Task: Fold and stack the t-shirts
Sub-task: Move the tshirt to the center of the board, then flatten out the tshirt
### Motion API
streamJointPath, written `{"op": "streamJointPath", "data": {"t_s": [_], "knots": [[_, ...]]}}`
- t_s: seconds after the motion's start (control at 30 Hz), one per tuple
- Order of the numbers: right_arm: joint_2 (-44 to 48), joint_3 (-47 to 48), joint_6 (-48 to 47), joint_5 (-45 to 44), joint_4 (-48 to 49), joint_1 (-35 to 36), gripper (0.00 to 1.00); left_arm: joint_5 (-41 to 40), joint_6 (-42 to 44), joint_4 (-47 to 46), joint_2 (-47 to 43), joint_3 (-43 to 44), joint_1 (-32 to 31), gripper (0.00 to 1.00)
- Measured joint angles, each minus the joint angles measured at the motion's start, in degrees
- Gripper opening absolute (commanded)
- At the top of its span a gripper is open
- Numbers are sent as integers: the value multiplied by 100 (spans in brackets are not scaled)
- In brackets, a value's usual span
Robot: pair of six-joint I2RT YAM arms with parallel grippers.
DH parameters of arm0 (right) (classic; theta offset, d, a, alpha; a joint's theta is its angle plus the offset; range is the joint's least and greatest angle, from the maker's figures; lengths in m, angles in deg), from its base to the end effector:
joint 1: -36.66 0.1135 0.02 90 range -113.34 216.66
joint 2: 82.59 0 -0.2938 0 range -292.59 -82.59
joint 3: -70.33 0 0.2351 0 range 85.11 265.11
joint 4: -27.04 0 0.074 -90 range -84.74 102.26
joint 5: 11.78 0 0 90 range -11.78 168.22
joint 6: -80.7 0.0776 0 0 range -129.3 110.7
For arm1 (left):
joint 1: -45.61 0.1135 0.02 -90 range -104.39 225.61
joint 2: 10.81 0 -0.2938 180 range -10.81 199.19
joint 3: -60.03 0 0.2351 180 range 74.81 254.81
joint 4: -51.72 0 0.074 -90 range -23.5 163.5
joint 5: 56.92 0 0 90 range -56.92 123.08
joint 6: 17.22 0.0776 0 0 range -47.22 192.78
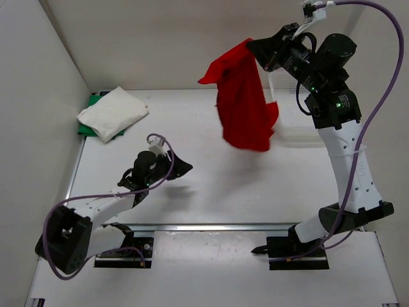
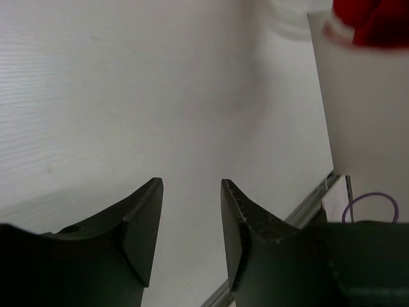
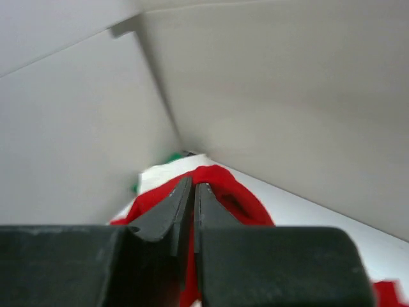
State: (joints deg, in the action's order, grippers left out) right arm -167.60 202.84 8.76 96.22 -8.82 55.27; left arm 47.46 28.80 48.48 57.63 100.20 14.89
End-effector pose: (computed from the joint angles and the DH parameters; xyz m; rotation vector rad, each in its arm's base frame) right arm 0.2748 0.1178 0.6093 -0.2773 1.3910 0.7467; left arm 0.2087 -0.1465 0.2123 -0.0770 2.1635 -1.0500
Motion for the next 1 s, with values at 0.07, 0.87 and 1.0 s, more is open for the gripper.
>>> {"op": "streamJointPath", "data": {"t_s": [0.07, 0.87, 1.0], "knots": [[37, -72, 140, 363, 188, 37, 0, -2, -50, 61, -367, -188, 380, 53], [105, -5668, 911, 63, 2402, -105, 0, -481, -79, 621, -1353, -717, 1290, 57], [387, -6251, 868, -584, 2551, 1982, 0, -415, -17, 702, -1174, -662, 1744, 61]]}}
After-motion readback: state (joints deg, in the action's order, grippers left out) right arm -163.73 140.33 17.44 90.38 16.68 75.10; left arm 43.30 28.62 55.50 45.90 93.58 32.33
